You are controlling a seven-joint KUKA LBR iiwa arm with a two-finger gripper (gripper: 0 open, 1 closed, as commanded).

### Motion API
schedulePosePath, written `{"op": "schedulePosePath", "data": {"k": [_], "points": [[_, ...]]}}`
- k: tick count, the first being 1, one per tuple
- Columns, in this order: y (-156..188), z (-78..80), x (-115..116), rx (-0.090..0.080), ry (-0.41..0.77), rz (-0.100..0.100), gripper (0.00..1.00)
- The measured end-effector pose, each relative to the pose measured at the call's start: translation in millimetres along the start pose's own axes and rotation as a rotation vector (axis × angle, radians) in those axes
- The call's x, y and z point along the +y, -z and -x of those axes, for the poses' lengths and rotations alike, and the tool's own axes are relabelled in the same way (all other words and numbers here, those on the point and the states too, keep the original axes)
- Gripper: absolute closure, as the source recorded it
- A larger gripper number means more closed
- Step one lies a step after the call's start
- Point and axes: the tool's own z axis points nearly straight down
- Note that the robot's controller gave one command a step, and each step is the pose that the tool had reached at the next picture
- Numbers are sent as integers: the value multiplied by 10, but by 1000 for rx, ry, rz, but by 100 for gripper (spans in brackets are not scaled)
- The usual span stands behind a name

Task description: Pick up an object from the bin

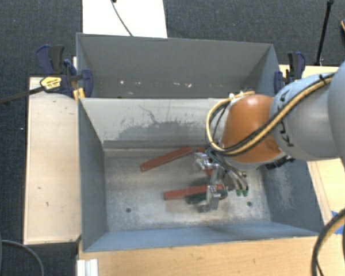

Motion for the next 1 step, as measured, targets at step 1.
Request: {"op": "schedulePosePath", "data": {"k": [1], "points": [[-17, -147, 16, 3, 4, 0, 0]]}}
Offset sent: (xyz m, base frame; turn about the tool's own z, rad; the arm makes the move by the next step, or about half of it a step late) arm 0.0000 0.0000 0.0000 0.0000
